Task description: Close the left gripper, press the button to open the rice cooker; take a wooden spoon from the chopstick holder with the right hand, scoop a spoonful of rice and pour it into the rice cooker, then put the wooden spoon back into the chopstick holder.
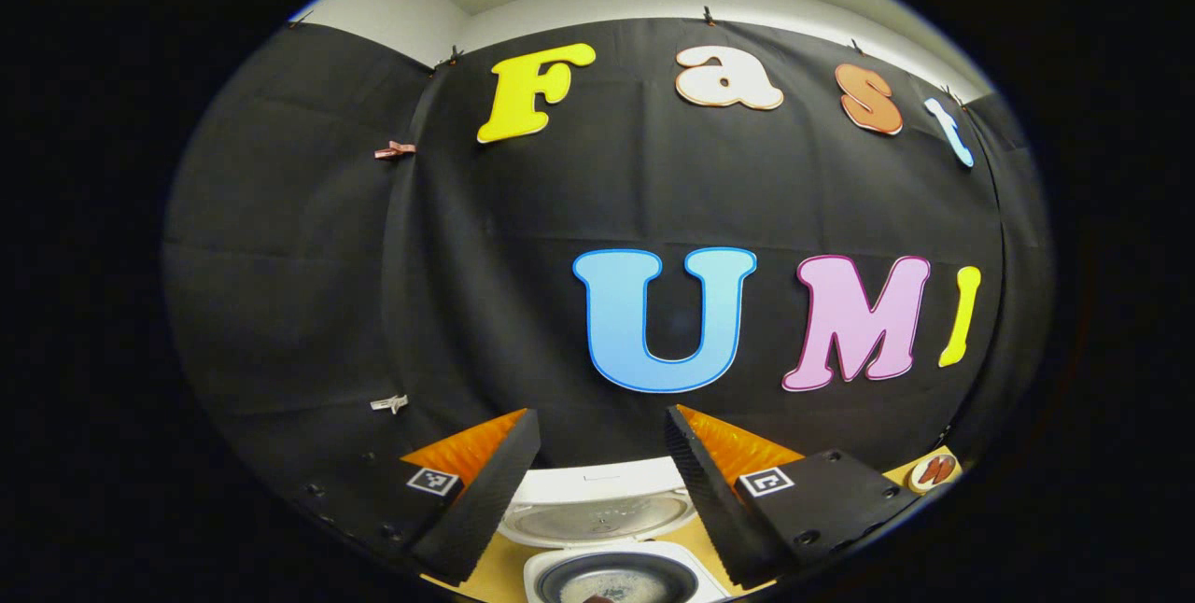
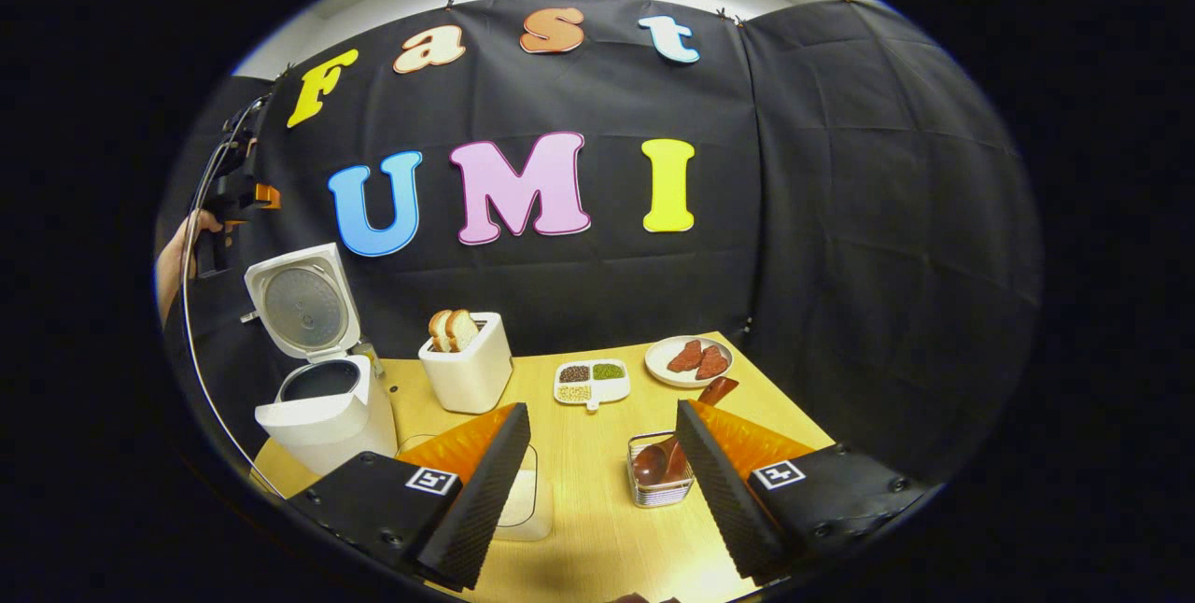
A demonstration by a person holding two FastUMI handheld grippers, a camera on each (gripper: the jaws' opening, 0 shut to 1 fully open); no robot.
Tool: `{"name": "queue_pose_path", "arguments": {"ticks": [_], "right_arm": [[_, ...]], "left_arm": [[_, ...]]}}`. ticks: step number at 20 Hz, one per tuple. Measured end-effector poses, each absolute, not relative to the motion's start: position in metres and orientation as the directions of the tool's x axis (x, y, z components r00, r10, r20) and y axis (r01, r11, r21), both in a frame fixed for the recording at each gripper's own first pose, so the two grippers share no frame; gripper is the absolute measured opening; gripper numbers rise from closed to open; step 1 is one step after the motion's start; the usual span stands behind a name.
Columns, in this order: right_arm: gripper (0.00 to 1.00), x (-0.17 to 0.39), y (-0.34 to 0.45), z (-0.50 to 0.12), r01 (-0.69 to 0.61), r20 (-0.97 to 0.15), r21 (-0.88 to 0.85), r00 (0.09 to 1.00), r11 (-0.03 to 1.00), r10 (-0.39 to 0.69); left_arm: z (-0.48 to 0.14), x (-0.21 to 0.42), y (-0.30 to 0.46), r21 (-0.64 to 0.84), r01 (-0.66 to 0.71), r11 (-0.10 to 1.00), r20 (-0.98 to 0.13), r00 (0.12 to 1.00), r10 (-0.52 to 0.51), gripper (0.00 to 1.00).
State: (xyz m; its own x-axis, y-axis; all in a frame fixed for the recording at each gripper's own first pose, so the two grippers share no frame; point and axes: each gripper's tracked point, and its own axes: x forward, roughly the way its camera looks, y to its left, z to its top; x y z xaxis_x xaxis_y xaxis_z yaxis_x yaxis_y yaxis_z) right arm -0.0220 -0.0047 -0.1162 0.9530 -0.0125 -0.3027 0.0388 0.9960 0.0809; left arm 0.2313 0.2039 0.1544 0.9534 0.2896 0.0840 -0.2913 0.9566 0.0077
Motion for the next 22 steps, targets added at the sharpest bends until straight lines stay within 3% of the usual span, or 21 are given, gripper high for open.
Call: {"name": "queue_pose_path", "arguments": {"ticks": [6,13,22], "right_arm": [[0.99,-0.037,-0.009,-0.11,0.079,-0.31,0.068,0.949,0.995,-0.055],[0.99,-0.056,-0.004,-0.118,0.074,-0.324,0.051,0.945,0.996,-0.054],[0.99,-0.062,-0.013,-0.13,0.044,-0.35,0.092,0.937,0.995,-0.009]], "left_arm": [[0.131,0.274,0.235,-0.029,-0.294,0.955,0.035,0.955,0.295,0.93],[0.081,0.303,0.228,-0.072,-0.271,0.96,-0.11,0.959,0.263,0.93],[0.062,0.277,0.213,-0.005,-0.337,0.942,-0.205,0.922,0.329,0.96]]}}
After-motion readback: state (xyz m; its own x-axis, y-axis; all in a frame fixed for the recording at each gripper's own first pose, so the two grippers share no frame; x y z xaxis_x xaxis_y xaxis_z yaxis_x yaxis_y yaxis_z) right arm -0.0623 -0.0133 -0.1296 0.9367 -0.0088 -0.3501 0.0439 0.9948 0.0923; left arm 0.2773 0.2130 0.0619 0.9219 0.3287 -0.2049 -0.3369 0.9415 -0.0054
